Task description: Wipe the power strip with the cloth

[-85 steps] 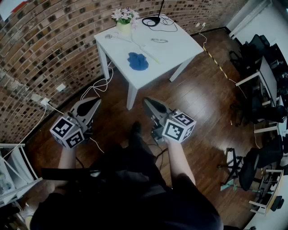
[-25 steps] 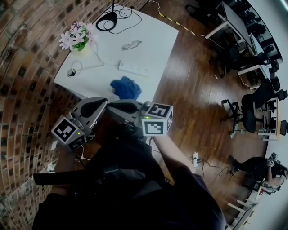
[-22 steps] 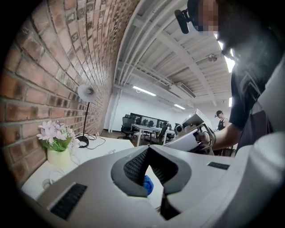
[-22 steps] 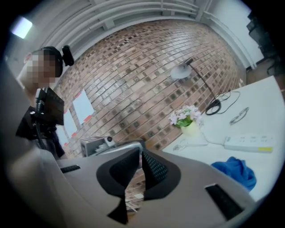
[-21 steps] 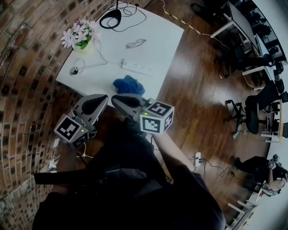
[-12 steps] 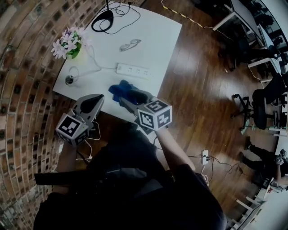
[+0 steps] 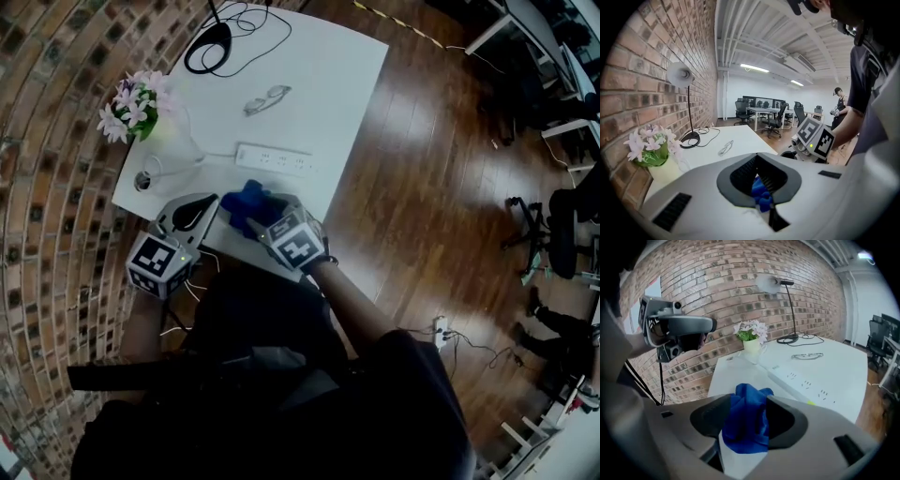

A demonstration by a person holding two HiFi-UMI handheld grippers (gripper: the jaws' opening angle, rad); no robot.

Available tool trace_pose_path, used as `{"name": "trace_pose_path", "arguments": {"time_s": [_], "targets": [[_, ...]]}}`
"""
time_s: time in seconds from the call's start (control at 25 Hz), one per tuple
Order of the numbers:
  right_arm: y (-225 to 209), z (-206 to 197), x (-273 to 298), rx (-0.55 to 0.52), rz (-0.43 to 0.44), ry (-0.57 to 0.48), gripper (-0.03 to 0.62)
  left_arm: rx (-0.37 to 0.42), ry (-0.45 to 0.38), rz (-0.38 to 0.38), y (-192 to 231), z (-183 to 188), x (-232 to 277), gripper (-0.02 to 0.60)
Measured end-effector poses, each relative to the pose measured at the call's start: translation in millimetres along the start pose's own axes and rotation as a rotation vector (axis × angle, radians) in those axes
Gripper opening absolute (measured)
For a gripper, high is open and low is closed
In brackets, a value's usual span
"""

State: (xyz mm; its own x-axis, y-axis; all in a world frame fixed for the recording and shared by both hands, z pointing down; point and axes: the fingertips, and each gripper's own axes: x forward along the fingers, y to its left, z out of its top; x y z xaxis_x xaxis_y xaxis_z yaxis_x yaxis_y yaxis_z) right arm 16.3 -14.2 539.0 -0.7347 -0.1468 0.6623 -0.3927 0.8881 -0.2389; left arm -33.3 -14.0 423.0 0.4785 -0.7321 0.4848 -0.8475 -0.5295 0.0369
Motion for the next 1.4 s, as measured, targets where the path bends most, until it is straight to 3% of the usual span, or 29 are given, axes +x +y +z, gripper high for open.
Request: {"name": "trace_pose_path", "arguments": {"time_s": [0.24, 0.44, 0.72, 0.88, 1.0, 1.16, 1.4], "targets": [[-8.7, -28.5, 29.8, -0.024, -0.059, 0.112, 0.244, 0.040, 0.050, -0.028, 30.8, -3.3, 30.4, -0.002], [-16.9, -40.2, 44.8, 0.026, -0.138, 0.167, 0.242, 0.079, 0.081, -0.109, 57.8, -14.5, 57.1, -0.002], [-15.9, -37.5, 49.2, 0.111, -0.223, 0.196, 0.109, 0.150, 0.188, -0.254, 82.5, -37.3, 96.4, -0.002], [-15.6, -40.1, 45.4, 0.173, -0.278, 0.208, 0.080, 0.159, 0.219, -0.307, 86.4, -49.0, 111.2, -0.002], [-28.9, -42.3, 26.3, 0.241, -0.351, 0.169, 0.067, 0.186, 0.249, -0.344, 83.2, -56.7, 122.5, -0.002], [-64.7, -35.3, -19.2, 0.371, -0.483, 0.047, 0.066, 0.189, 0.260, -0.329, 85.2, -61.0, 136.2, -0.002], [-128.9, -20.5, -79.7, 0.440, -0.675, -0.063, 0.066, 0.210, 0.286, -0.289, 87.8, -67.4, 148.6, -0.002]]}}
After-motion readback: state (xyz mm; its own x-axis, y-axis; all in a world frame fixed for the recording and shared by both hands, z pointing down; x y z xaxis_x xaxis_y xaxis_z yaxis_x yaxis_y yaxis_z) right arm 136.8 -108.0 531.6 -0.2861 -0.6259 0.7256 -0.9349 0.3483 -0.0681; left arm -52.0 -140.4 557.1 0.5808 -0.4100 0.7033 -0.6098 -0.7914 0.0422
